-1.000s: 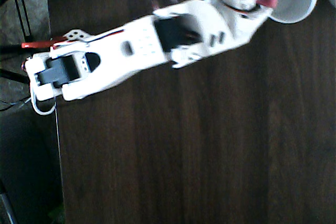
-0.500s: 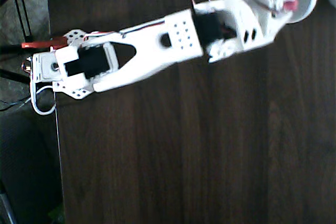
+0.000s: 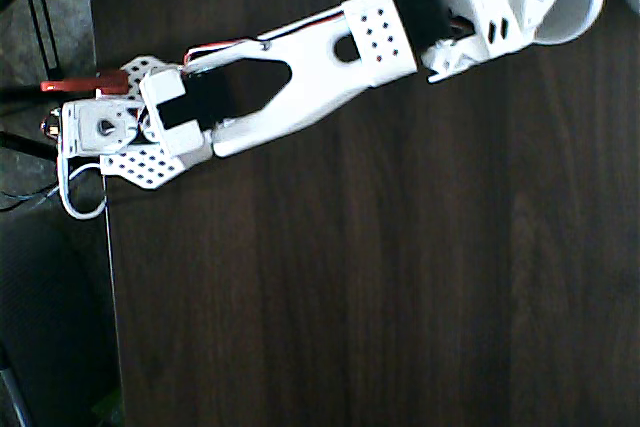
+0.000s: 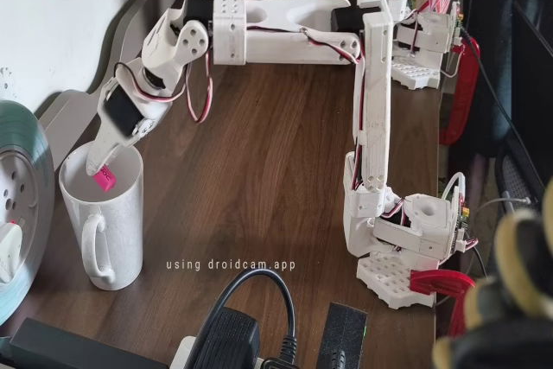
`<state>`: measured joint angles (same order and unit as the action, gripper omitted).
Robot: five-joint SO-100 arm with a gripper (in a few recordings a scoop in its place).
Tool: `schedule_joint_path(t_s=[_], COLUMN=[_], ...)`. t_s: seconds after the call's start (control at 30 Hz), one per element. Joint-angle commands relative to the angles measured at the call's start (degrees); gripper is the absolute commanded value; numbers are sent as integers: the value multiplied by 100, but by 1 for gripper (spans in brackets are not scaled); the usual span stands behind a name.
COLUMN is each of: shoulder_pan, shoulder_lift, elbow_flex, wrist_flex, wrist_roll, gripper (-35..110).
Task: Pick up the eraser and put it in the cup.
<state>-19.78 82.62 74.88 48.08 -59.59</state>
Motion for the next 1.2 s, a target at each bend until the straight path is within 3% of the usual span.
schedule_joint_path(t_s=[0.0, 0.2, 0.33, 0.6, 0.87, 1.0, 1.17], shoulder_pan=[-97, -26, 9, 220, 826, 1327, 1758], shoulder_lift=[88, 105, 387, 1819, 5607, 8912, 10564], elbow_flex=[-229, -237, -237, -35, 3771, 6653, 8288], wrist_flex=[-88, -97, 62, 1907, 1371, 1380, 1582], wrist_roll=[26, -149, 44, 853, -132, -1705, -2953], gripper=[15, 21, 12, 0, 0, 0, 0])
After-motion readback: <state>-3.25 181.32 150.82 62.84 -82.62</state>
